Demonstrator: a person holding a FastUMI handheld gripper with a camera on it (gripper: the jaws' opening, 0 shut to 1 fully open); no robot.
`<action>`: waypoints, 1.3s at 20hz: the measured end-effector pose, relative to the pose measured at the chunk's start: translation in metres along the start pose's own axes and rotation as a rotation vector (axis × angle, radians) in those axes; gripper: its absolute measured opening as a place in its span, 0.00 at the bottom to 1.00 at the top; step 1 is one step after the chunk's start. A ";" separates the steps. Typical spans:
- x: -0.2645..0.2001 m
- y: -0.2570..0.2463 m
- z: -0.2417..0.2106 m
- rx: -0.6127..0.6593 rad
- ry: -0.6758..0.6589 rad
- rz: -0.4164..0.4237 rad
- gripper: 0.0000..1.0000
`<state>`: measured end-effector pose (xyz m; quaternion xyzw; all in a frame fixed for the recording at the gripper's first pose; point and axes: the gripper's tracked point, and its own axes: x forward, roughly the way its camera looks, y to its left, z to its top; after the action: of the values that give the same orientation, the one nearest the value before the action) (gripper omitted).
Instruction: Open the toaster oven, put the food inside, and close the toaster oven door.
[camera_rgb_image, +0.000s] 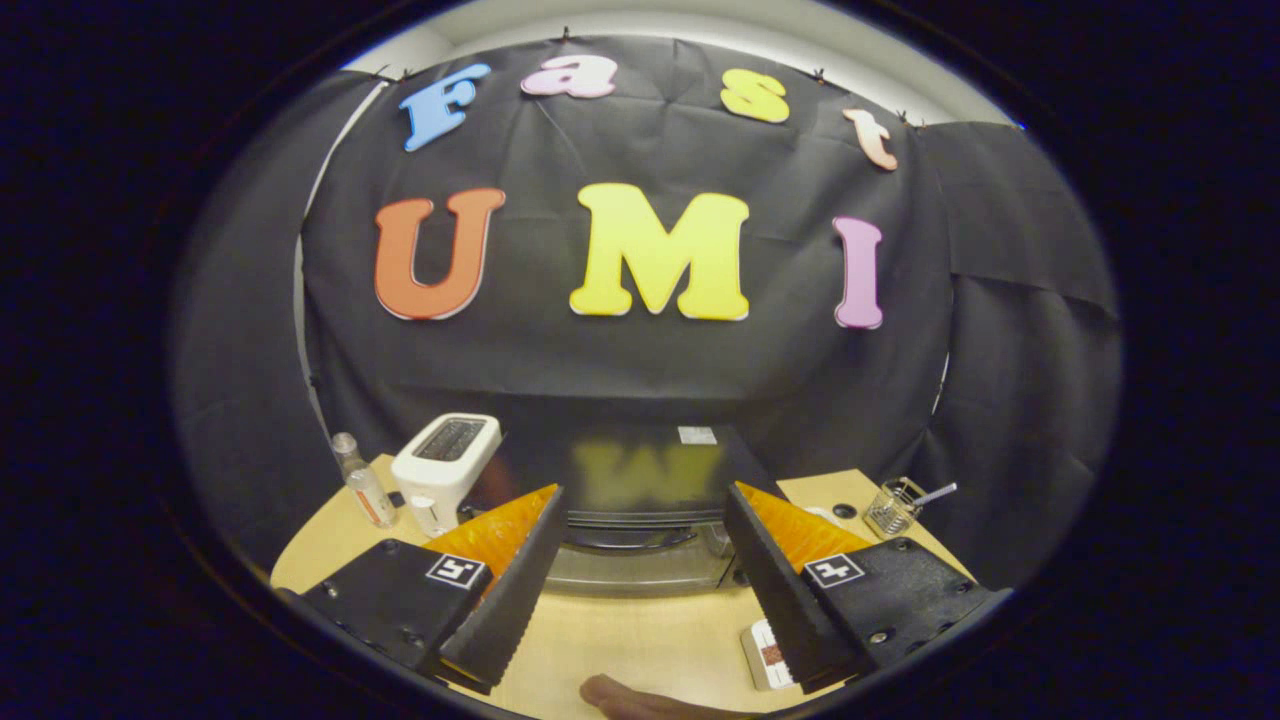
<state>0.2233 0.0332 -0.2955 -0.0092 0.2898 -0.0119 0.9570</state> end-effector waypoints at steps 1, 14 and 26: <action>0.017 0.003 -0.009 -0.005 0.040 0.018 1.00; 0.070 0.027 -0.030 -0.009 0.124 0.125 1.00; 0.067 0.025 -0.035 -0.077 0.109 0.116 1.00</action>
<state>0.2597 0.0559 -0.3626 -0.0287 0.3415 0.0540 0.9379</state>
